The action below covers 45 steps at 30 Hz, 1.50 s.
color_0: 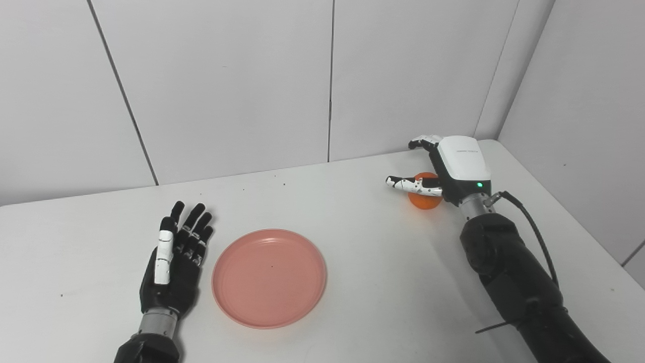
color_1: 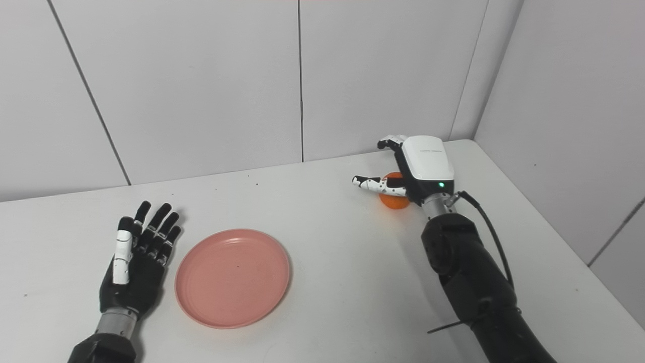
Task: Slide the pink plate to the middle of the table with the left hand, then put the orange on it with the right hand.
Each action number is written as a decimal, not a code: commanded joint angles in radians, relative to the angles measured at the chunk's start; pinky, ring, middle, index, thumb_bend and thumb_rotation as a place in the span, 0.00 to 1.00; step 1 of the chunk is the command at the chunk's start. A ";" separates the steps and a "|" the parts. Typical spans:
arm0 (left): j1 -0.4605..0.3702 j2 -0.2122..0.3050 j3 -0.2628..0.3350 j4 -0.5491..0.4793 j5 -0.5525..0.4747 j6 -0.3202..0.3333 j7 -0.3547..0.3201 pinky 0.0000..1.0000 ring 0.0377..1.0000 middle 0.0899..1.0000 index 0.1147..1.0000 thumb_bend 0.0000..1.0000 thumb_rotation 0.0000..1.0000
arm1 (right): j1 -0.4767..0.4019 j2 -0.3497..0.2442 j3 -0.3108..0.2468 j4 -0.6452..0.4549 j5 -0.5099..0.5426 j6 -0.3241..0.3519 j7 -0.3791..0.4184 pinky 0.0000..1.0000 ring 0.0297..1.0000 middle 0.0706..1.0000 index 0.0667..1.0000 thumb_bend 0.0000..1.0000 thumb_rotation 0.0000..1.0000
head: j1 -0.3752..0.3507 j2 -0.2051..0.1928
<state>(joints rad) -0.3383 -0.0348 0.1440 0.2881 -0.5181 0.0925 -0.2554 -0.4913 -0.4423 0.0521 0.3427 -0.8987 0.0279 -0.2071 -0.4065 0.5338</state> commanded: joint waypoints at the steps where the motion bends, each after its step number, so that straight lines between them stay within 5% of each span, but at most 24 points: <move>1: 0.046 -0.005 0.000 0.020 0.008 0.016 0.002 1.00 0.93 0.89 1.00 0.76 0.61 | -0.062 -0.039 0.000 -0.015 0.013 0.031 -0.001 0.61 0.70 0.71 0.64 0.87 0.83 | 0.002 -0.002; 36: 0.071 -0.004 -0.012 -0.023 0.004 0.046 0.009 1.00 0.93 0.88 1.00 0.78 0.62 | -0.106 -0.059 0.133 0.187 0.061 0.117 0.029 0.62 0.70 0.73 0.69 0.84 0.78 | 0.020 0.020; 45: 0.071 -0.002 -0.013 -0.023 0.002 0.050 0.008 1.00 0.92 0.87 1.00 0.78 0.61 | -0.096 -0.058 0.142 0.241 0.110 0.056 -0.029 0.54 0.63 0.68 0.67 0.82 0.72 | 0.025 0.025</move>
<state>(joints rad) -0.3080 -0.0368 0.1309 0.2398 -0.5196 0.1112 -0.2505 -0.5561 -0.4793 0.2026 0.5835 -0.8026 0.1187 -0.2046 -0.3820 0.5584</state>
